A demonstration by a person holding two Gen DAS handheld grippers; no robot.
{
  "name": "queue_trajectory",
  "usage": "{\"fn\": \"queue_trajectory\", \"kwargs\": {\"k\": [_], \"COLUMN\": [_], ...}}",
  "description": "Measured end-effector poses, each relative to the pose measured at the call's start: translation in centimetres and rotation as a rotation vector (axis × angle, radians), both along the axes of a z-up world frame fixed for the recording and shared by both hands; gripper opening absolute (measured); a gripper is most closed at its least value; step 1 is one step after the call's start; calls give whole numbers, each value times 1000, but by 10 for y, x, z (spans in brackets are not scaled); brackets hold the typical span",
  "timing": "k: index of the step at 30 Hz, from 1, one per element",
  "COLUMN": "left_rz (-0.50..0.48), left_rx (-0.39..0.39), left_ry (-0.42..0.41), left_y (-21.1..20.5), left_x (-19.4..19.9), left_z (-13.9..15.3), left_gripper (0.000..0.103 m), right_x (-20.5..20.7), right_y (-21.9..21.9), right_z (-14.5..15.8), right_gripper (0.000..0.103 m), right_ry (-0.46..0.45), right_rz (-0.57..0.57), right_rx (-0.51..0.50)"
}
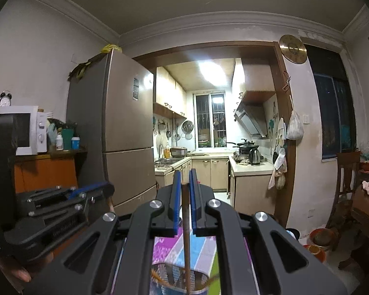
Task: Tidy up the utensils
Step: 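Lower both chopsticks into the blue holder and open both tools, then move both open tools back over the remaining chopsticks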
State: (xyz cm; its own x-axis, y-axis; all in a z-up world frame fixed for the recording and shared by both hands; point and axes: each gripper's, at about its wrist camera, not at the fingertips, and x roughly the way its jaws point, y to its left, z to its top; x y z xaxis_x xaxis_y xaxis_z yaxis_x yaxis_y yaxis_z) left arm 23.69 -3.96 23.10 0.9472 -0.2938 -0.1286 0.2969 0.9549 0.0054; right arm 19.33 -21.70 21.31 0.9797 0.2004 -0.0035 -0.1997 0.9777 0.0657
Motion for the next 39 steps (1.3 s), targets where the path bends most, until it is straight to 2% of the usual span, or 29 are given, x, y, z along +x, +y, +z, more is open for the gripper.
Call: {"fn": "queue_trajectory", "kwargs": {"k": [3, 7, 10, 14, 19, 23, 27, 32, 36, 39], "left_rz": [-9, -40, -50, -74, -48, -14, 27, 106, 155, 167], "left_rx": [-25, -41, -34, -45, -13, -3, -35, -99, -75, -41], "left_ry": [-13, -12, -2, 51, 84, 99, 28, -60, -109, -103], "left_y": [-6, -14, -18, -15, -12, -3, 21, 67, 94, 111], "left_x": [26, 57, 77, 95, 106, 109, 87, 37, -15, -56], "left_z": [-2, -20, -40, -79, -115, -120, -98, -65, -58, -66], "left_gripper": [7, 7, 7, 7, 8, 10, 24, 31, 34, 39], "right_x": [22, 52, 73, 96, 112, 107, 85, 32, -23, -64], "right_y": [2, -1, -3, -8, -11, -25, -55, -106, -140, -154], "right_z": [-5, -24, -45, -80, -114, -115, -100, -85, -88, -98], "right_gripper": [5, 5, 5, 5, 6, 19, 19, 19, 30, 33], "right_ry": [-5, 24, 66, 149, 245, 248, 192, 131, 128, 145], "right_rz": [-12, -21, -26, -16, -9, -63, -120, -224, -287, -328], "right_rx": [12, 54, 83, 143, 181, 186, 173, 141, 104, 56]}}
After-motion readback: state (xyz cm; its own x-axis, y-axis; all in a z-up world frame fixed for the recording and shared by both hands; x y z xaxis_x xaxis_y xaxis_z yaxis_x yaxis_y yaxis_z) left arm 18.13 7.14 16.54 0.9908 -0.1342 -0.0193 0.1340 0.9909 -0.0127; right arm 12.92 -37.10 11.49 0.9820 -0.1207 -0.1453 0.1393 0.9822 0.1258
